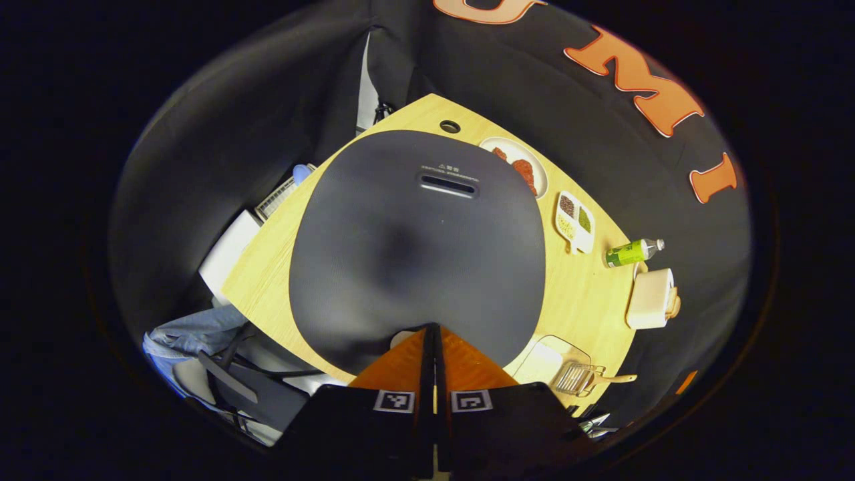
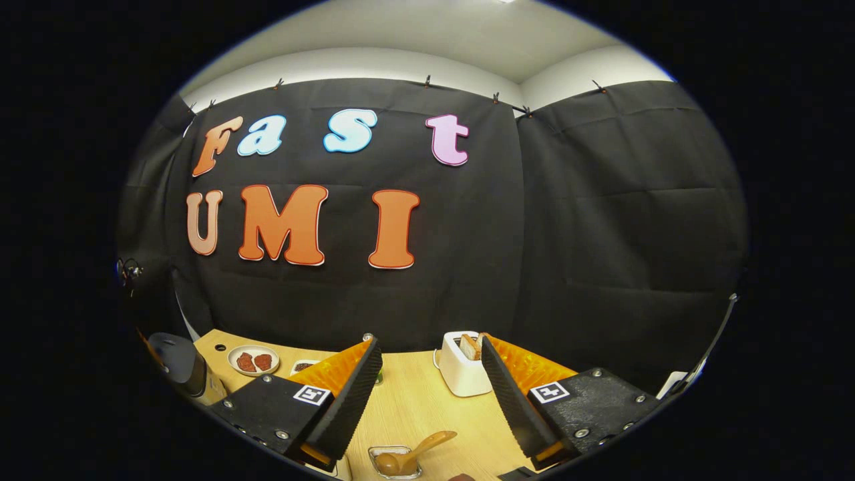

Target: Close the left gripper, press the button to open the rice cooker; take a wooden spoon from the chopstick holder with the right hand, scoop a spoonful of rice and pour it into the rice cooker, then put the wooden spoon back into the chopstick holder.

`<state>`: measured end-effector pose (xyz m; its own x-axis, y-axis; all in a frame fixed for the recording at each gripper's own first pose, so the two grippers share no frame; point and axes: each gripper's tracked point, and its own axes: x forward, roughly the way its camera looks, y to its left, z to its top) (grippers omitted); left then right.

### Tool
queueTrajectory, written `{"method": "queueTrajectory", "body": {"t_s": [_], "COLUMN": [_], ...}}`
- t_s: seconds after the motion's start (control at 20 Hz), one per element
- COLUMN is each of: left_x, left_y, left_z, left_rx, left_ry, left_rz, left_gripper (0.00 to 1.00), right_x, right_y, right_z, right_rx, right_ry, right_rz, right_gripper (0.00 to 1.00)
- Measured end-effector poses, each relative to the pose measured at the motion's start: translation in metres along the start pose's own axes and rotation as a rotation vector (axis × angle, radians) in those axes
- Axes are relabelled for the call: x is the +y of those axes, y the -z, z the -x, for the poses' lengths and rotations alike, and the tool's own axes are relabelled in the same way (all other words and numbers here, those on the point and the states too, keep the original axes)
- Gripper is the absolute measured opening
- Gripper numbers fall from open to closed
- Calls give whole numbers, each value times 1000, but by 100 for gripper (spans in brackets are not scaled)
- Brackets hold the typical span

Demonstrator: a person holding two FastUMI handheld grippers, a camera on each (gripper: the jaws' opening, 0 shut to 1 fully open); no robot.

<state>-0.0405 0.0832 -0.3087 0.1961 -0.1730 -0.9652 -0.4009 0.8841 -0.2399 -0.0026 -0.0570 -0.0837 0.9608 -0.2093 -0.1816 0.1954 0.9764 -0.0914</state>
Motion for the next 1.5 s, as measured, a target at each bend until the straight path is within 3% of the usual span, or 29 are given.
{"method": "queueTrajectory", "body": {"t_s": [0.5,0.65,0.7,0.8,1.0,1.05,1.1,1.15,1.25,1.35,1.5], "left_x": [-11,-22,-26,-31,-38,-40,-41,-43,-46,-58,-70], "left_y": [-13,-30,-38,-54,-73,-76,-81,-90,-105,-99,-92], "left_z": [43,68,76,93,124,130,140,154,175,189,198], "left_rx": [-169,-295,-344,-445,-598,-633,-683,-741,-873,-929,-972], "left_ry": [11,-18,-30,-56,-112,-127,-143,-160,-192,-184,-169], "left_rz": [-109,-201,-236,-287,-338,-344,-356,-365,-399,-444,-483], "left_gripper": [6,6,6,6,6,14,0,7,11,20,69], "right_x": [5,9,9,8,4,4,3,2,-1,-3,-5], "right_y": [34,48,54,62,86,93,100,107,123,138,154], "right_z": [-6,-9,-10,-12,-15,-15,-15,-15,-17,-19,-18], "right_rx": [111,158,172,196,264,283,304,322,362,402,444], "right_ry": [-33,-57,-60,-63,-60,-61,-62,-61,-52,-47,-45], "right_rz": [-76,-132,-141,-150,-156,-163,-171,-177,-175,-162,-157], "right_gripper": [93,96,91,91,91,92,91,91,92,91,89]}}
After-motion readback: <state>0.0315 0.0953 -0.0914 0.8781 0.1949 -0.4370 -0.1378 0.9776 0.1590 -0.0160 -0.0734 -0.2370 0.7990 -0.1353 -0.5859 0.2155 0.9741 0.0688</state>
